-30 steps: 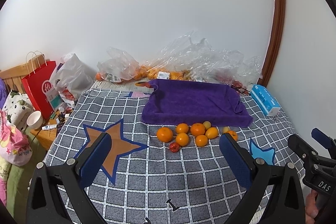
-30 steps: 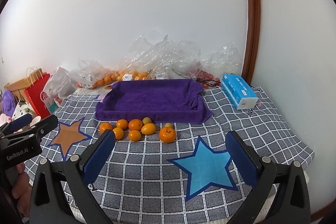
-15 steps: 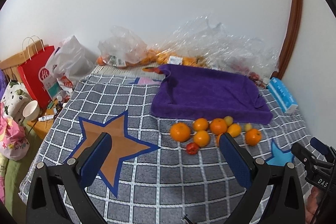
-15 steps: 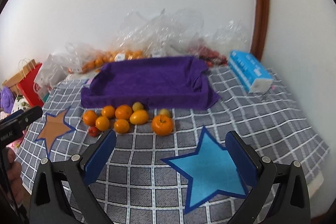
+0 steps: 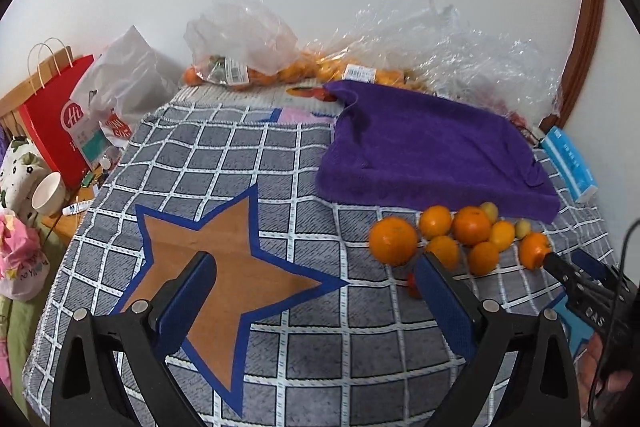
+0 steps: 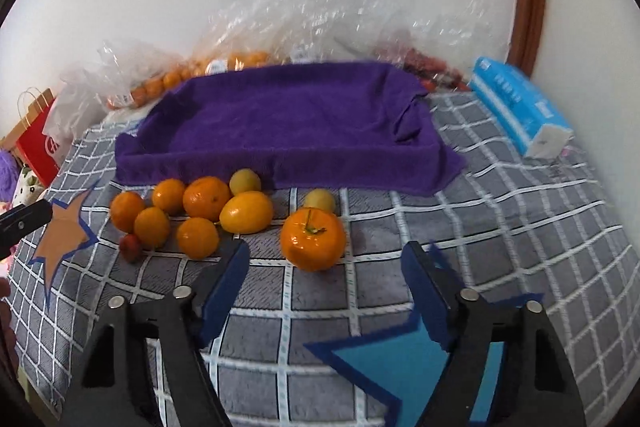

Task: Organize fruits
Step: 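Grasp the large orange with the left gripper while the right gripper grasps the stemmed tangerine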

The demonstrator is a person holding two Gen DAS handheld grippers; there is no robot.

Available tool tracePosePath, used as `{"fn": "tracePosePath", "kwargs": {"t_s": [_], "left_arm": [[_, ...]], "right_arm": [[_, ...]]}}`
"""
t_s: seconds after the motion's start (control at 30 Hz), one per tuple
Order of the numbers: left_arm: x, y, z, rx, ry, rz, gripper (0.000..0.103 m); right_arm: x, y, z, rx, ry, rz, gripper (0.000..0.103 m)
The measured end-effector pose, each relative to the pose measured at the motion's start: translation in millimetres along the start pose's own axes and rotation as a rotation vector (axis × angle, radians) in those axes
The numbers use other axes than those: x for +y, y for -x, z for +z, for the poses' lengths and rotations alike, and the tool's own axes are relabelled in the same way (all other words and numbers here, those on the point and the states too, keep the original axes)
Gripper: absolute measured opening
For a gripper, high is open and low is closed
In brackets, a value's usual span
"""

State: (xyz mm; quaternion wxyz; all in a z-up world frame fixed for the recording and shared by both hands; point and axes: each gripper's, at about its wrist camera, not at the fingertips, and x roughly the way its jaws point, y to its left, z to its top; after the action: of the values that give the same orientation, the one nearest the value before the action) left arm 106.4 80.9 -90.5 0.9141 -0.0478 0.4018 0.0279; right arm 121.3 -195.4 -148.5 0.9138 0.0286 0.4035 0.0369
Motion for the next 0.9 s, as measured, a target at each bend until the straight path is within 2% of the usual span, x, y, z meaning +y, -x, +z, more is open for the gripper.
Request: {"fn": "tracePosePath", "kwargs": {"t_s": [0.2, 0.4, 0.47, 0.53, 0.9], "left_arm": [[0.7, -18.0, -1.6, 0.025, -0.001, -0.029, 0.100], [-12.0, -38.0, 2.2, 0.050, -0.013, -0.071, 0.099], [-19.2, -46.0, 4.1, 0.064, -0.032, -0.077, 0.096], [-25.8, -53.6, 5.4, 0.079, -0.050, -0.081, 0.094], [-43.7, -82.4, 5.9, 0.146, -0.092, -0.104, 0.074]], "right_arm": [[0.4, -26.9, 0.5, 0.024, -0.005, 0.010, 0.068], [0.2, -41.4, -3.9, 0.039, 0.004, -0.013, 0.056], [1.0, -37.7, -4.3, 0.032, 0.009, -0.002, 0.049], [0.4, -34.4, -4.3, 0.030, 0.009, 0.012, 0.047], [0.8, -33.5, -2.6, 0.020, 0.034, 0.028, 0.045]]}}
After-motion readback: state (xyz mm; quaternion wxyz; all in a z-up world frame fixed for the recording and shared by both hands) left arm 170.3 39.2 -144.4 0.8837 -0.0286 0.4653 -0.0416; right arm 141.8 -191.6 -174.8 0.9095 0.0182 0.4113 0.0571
